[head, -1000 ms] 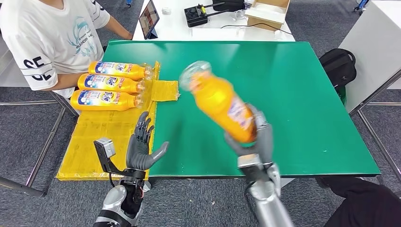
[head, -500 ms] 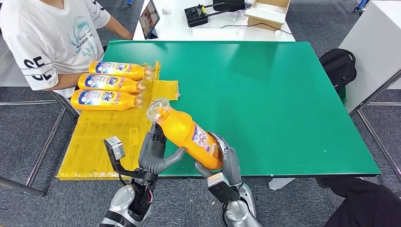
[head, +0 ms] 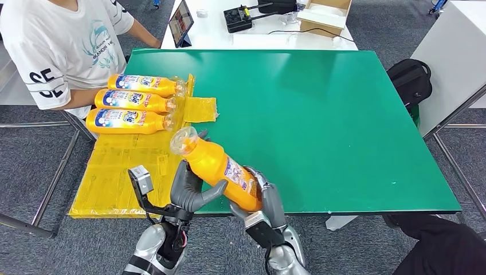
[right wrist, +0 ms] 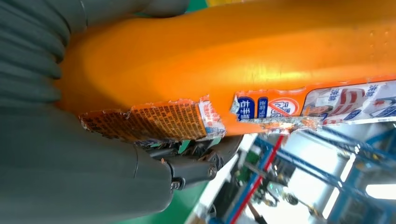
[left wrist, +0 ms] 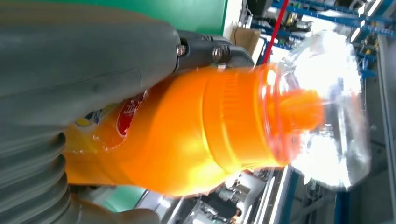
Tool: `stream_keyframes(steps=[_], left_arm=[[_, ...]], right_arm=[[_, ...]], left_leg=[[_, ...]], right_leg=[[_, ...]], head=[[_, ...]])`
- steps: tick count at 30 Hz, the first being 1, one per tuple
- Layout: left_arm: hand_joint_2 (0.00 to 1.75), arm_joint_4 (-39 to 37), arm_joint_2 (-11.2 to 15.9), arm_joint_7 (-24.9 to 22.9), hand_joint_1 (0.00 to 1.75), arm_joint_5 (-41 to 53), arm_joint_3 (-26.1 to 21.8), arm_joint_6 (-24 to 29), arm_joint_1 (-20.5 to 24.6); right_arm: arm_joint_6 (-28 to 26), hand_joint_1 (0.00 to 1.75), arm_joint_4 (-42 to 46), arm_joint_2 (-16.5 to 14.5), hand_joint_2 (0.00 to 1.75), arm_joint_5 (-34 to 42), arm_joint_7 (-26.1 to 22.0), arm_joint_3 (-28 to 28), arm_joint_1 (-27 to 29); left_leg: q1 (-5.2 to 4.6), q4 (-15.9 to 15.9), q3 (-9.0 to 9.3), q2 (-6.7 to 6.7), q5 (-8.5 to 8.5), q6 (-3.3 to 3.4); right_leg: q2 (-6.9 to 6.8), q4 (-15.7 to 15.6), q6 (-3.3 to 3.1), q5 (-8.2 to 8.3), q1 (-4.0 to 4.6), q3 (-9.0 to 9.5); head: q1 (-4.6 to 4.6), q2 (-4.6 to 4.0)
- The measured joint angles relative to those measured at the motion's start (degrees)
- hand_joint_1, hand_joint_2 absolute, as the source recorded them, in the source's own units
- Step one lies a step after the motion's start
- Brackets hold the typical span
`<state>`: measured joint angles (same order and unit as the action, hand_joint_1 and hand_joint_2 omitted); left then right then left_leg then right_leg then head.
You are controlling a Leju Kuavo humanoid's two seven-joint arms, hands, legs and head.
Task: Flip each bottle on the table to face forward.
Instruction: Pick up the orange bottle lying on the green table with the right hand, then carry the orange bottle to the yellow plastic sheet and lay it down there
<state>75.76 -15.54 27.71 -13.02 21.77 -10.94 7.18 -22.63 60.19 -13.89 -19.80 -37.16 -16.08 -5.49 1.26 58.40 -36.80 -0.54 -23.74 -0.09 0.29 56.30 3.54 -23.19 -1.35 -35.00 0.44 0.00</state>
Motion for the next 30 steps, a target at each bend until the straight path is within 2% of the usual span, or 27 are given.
stream_keyframes(steps=[7,12,19,30], left_arm=[[1.75,0.3,0.0,-0.3,0.00,-0.5,1.0,-0.4,0.0],[1.75,-0.5,0.0,-2.5,0.00,-2.5,2.1,-3.4,0.3],[1.75,-2.6,0.1,-2.5,0.00,-3.5,2.4,-3.6,0.9],[1.75,-4.0,0.5,-2.5,0.00,-3.5,2.3,-3.6,0.9]], right_arm=[[1.1,1.75,-4.5,-1.3,1.75,0.3,1.0,-0.7,-1.8],[2.0,1.75,-7.7,-1.6,1.75,-2.3,2.4,-2.5,-3.5],[3.0,1.75,-13.0,-1.6,1.75,-5.5,2.7,-5.7,-5.6],[3.0,1.75,-16.2,-1.6,1.75,-5.7,2.9,-6.7,-6.9]], left_leg=[[0.00,0.0,0.00,0.00,0.00,0.00],[0.00,0.0,0.00,-0.01,0.00,0.00],[0.01,0.0,0.02,0.02,0.01,0.00],[0.00,0.0,0.01,0.03,0.00,0.00]], right_leg=[[0.00,0.0,0.00,0.00,0.00,0.00],[0.00,0.0,0.00,0.00,0.00,0.00],[0.04,0.0,0.00,0.00,0.00,-0.02],[0.04,0.0,0.00,0.00,0.00,-0.03]], head=[[0.01,0.00],[0.02,0.00],[0.01,0.00],[0.01,0.00]])
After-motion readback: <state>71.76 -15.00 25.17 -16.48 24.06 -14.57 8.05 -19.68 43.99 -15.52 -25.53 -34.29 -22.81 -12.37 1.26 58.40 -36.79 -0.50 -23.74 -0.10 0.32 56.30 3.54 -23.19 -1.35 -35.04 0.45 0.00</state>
